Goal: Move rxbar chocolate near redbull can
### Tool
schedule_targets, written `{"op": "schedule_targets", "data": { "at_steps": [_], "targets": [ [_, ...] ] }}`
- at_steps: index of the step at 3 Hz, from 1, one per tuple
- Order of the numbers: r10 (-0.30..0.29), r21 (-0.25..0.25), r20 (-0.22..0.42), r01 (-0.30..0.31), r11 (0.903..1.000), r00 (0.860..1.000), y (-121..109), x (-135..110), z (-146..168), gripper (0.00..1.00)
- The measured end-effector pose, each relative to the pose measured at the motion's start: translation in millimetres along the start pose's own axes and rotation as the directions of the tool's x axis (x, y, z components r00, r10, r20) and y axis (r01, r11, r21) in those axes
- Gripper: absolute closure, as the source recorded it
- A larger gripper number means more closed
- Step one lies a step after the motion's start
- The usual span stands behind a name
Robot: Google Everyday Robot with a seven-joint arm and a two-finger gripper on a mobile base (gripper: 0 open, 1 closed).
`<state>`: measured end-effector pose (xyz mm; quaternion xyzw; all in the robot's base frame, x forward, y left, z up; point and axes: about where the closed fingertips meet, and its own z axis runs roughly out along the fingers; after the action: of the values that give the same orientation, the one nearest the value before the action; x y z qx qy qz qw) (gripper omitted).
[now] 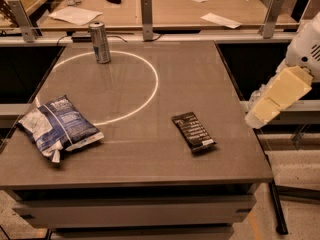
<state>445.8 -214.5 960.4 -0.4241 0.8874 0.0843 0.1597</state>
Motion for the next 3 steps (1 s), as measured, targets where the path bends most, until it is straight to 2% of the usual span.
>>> {"op": "schedule_targets", "data": {
  "at_steps": [1,2,3],
  "targets": [
    [0.115,-0.029,0.003,-0.115,0.9929,0.993,20,-11,15,0.00],
    [0.163,-0.037,0.034,-0.162,0.9861,0.986,49,-16,33,0.00],
    [0.180,-0.065,0.079,-0.175,0.9824,0.980,66,-14,61,0.00]
  ]
}}
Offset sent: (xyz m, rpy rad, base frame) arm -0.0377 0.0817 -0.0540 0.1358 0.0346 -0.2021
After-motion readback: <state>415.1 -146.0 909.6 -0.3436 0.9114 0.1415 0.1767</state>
